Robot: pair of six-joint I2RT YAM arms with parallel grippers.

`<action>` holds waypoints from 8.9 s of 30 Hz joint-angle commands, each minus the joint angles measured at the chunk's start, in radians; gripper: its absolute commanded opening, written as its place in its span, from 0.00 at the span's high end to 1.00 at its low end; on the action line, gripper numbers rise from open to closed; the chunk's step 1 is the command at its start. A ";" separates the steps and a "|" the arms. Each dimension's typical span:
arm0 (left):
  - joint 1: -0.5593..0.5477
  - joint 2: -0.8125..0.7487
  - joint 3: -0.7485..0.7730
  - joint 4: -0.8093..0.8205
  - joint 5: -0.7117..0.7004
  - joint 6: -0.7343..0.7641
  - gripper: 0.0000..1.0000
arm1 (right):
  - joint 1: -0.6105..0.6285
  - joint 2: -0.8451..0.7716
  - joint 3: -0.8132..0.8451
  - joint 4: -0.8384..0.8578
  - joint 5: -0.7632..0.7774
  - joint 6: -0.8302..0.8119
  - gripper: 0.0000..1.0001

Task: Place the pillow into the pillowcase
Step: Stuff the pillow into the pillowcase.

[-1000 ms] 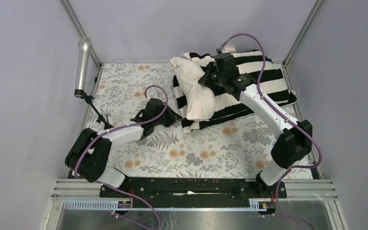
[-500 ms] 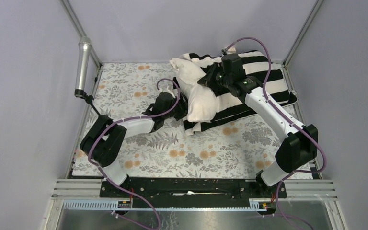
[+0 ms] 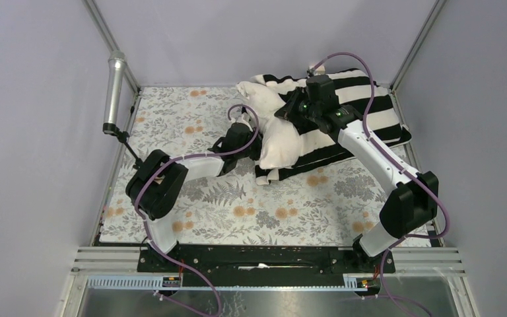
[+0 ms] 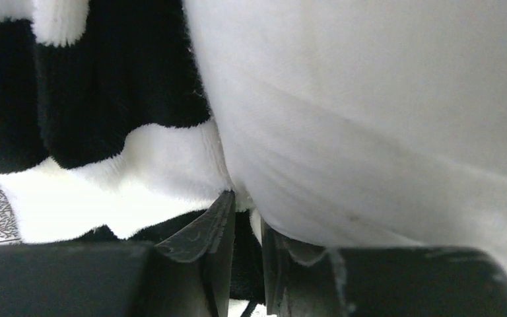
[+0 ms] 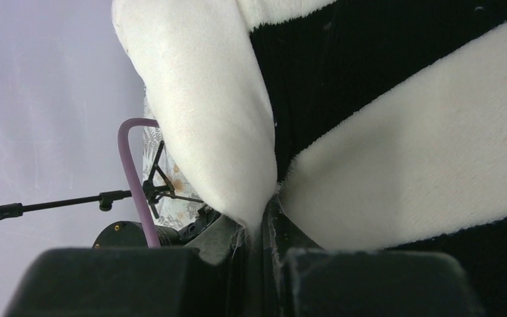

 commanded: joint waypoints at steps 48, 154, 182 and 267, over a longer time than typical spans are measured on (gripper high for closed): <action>0.044 -0.391 -0.389 -0.069 -0.111 0.038 1.00 | 0.021 -0.017 -0.014 0.020 0.384 -0.175 1.00; 0.162 -0.732 -0.254 -0.482 0.141 0.302 1.00 | 0.312 0.461 0.436 -0.485 0.566 -0.539 1.00; 0.185 -0.677 -0.290 -0.125 0.302 0.064 1.00 | 0.337 0.338 -0.242 0.415 0.171 -0.123 0.70; 0.255 -0.785 -0.420 -0.577 0.051 0.283 0.67 | 0.357 0.517 -0.358 0.512 0.030 -0.191 1.00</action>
